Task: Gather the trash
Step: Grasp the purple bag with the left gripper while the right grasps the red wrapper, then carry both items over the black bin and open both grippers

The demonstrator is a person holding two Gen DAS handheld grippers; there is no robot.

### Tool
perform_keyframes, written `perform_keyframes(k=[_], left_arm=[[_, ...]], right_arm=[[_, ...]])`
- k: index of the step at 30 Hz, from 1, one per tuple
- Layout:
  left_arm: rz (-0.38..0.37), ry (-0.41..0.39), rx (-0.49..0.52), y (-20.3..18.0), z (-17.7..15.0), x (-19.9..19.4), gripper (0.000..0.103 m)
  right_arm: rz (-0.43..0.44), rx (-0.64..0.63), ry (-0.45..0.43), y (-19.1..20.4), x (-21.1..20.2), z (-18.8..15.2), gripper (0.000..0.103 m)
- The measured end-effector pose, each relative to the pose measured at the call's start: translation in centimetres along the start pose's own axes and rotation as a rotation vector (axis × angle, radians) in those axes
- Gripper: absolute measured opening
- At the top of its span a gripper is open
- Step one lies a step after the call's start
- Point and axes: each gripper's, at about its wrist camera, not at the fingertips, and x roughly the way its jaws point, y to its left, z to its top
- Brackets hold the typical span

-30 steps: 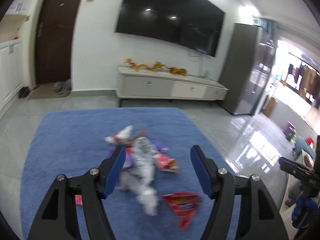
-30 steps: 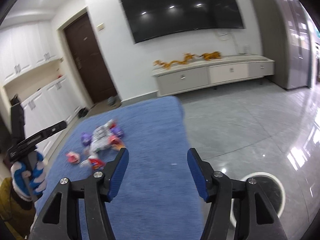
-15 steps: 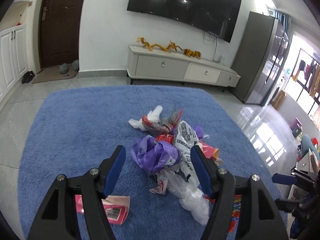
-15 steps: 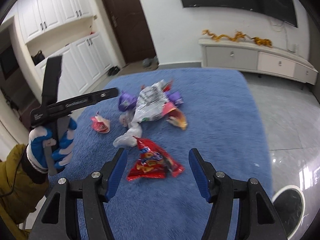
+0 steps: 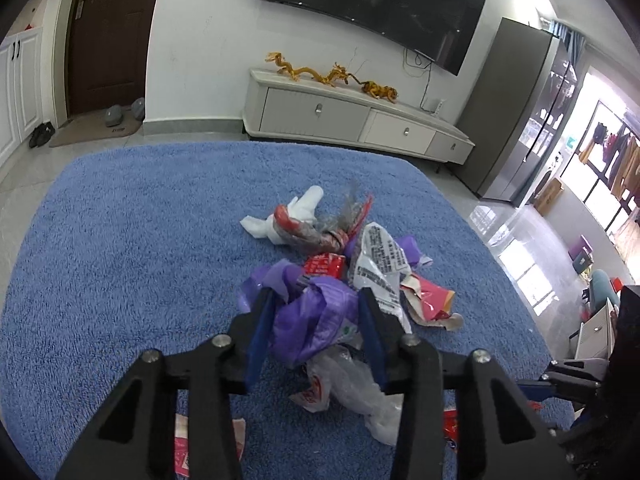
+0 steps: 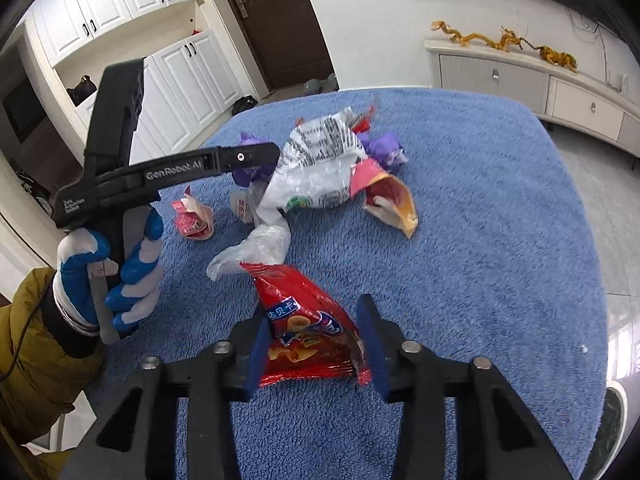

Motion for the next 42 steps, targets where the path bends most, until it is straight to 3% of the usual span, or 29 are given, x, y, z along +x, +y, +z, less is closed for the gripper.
perform_keyframes(k=[6, 14, 23, 29, 36, 42], left_arm=[[-0.025, -0.043, -0.011, -0.2, -0.3, -2.5, 0.035], [-0.075, -0.106, -0.044, 0.1, 0.6, -7.7, 0.035], [-0.058, -0.171, 0.014, -3.9, 1.7, -12.1, 0.035], [-0.118, -0.135, 0.091, -9.8, 1.7, -11.0, 0.035], [-0.23, -0.014, 0.192, -19.7, 0.4, -5.6, 0.035], [-0.326, 0.095, 0.29, -29.3, -1.7, -0.3, 0.035]], right_arm=[[-0.011, -0.007, -0.047, 0.2, -1.6, -0.3, 0.021], [-0.012, 0.015, -0.145, 0.3, -5.6, -1.0, 0.02], [-0.059, 0.084, -0.282, -2.1, -12.0, -1.9, 0.02], [-0.147, 0.169, -0.353, -6.1, -16.5, -4.4, 0.02], [-0.306, 0.319, -0.409, -12.7, -21.5, -9.0, 0.02], [-0.453, 0.475, -0.39, -19.3, -24.0, -13.8, 0.02]])
